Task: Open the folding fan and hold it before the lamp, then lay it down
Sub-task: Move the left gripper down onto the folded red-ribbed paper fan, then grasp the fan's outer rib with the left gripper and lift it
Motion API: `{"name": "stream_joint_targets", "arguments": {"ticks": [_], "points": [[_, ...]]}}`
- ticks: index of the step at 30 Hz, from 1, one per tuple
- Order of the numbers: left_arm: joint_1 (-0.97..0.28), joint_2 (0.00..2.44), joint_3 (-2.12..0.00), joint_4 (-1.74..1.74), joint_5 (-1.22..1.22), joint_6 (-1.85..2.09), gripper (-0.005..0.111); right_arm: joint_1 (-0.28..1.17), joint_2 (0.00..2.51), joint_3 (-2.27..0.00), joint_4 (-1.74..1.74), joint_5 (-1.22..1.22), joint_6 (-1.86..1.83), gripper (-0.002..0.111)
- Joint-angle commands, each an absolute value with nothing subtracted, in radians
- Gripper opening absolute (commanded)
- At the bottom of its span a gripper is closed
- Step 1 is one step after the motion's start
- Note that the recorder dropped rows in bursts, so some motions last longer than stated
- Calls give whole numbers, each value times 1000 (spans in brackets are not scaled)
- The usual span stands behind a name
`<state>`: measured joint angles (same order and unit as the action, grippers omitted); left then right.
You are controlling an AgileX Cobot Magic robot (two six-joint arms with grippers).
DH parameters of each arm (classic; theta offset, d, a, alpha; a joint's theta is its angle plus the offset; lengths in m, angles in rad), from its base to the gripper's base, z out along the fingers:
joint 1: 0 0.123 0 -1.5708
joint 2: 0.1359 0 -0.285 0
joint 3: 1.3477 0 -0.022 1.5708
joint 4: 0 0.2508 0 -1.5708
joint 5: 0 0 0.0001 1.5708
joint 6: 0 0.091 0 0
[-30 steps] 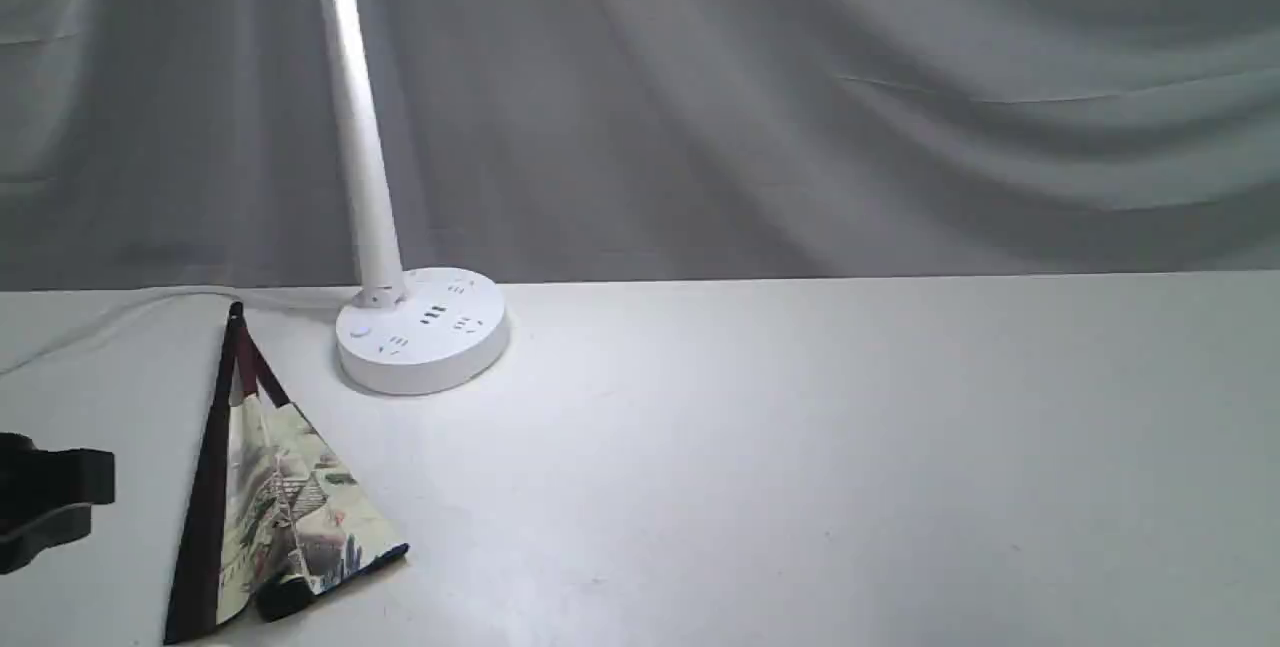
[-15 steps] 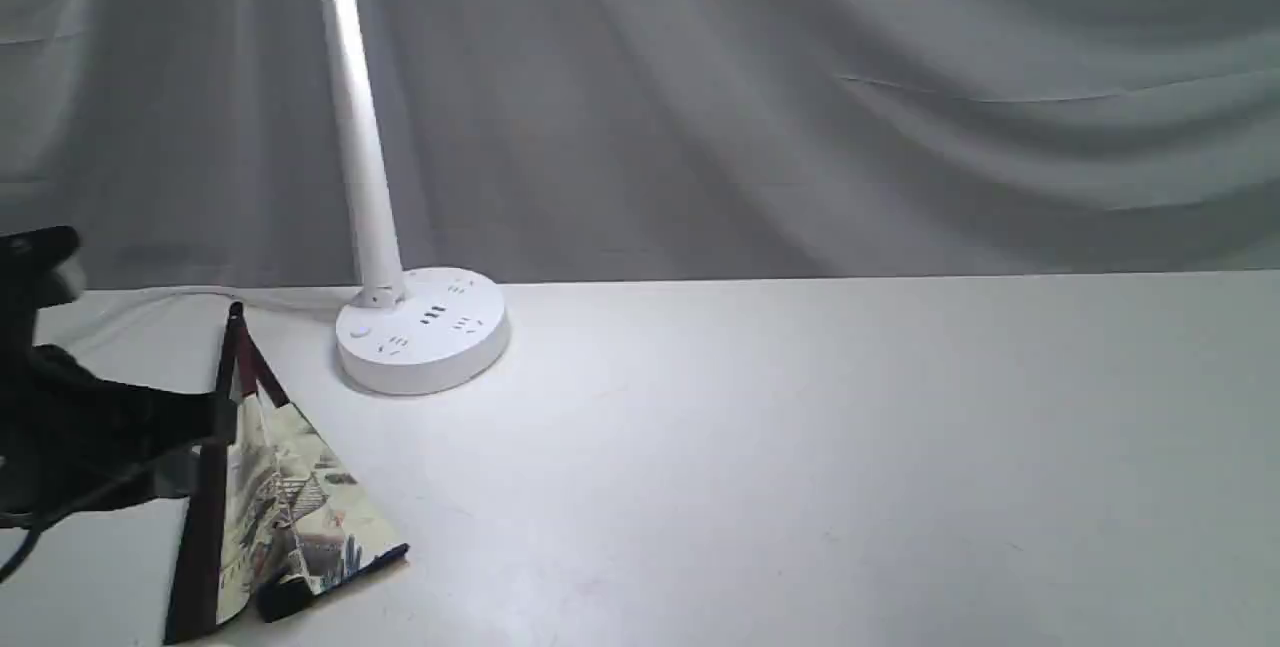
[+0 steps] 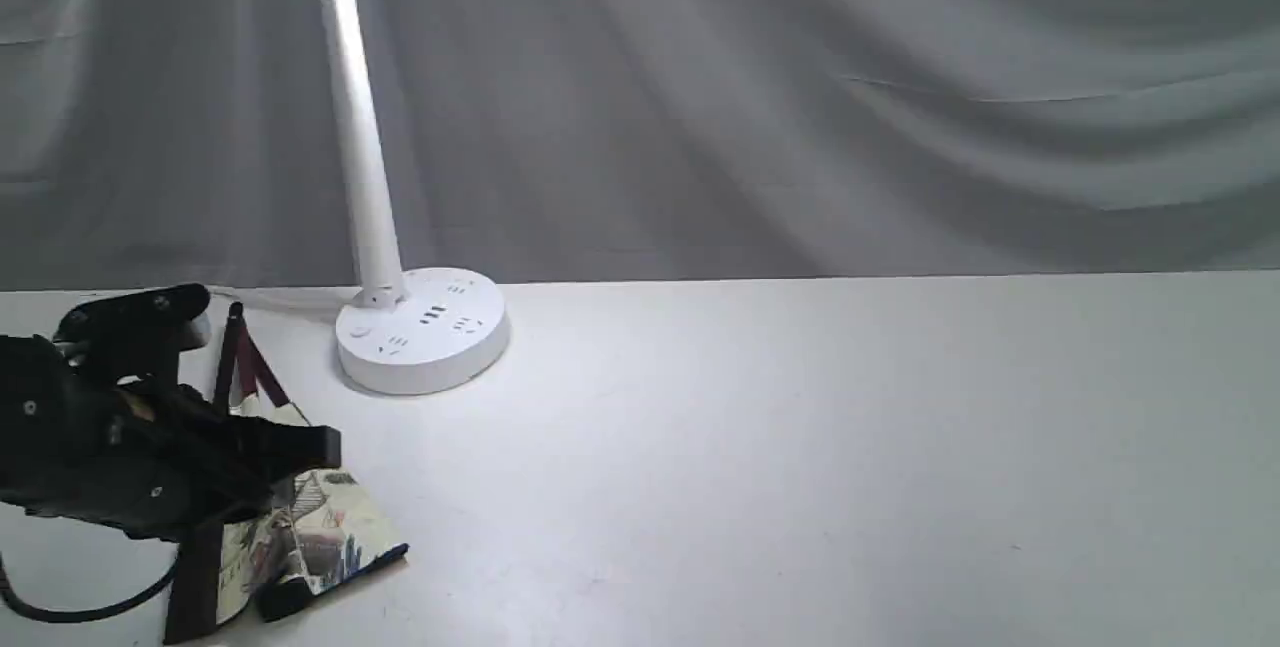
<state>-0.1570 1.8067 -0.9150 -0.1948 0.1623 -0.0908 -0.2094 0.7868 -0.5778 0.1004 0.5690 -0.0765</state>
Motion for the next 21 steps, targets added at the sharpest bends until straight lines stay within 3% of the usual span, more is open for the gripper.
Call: {"name": "stream_joint_targets", "arguments": {"ticks": [1, 12, 21], "points": [[-161, 1864, -958, -207, 200, -138, 38, -209, 787, -578, 106, 565, -81, 0], [-159, 1954, -1026, -196, 221, -138, 38, -209, 787, -578, 106, 565, -81, 0], [-151, 1995, -1026, -198, 222, -184, 48, -209, 787, -578, 106, 563, -81, 0]]}}
